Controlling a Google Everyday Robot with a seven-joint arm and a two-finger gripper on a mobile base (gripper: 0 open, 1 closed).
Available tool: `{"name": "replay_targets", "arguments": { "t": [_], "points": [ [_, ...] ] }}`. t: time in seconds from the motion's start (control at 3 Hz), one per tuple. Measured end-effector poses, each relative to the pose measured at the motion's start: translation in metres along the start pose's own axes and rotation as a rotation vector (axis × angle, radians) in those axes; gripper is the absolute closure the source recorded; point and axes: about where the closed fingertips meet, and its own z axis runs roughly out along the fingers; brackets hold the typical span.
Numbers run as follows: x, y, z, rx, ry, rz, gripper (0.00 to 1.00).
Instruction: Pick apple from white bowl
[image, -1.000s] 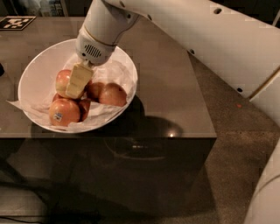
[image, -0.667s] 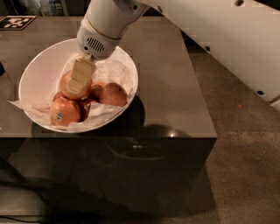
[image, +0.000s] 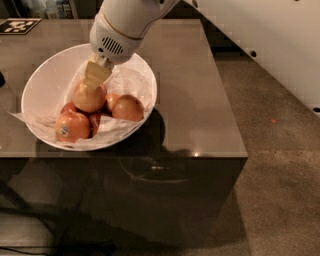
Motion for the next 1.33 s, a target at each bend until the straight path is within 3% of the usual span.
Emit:
{"name": "replay_targets", "arguments": {
  "t": [0.33, 0.67, 1.33],
  "points": [
    [-0.0007, -0.0001, -0.0009, 0.0, 0.0, 0.0, 1.0],
    [-0.0007, -0.0001, -0.0009, 0.0, 0.0, 0.0, 0.82],
    [-0.0007, -0.0001, -0.0009, 0.0, 0.0, 0.0, 0.36]
  ]
}}
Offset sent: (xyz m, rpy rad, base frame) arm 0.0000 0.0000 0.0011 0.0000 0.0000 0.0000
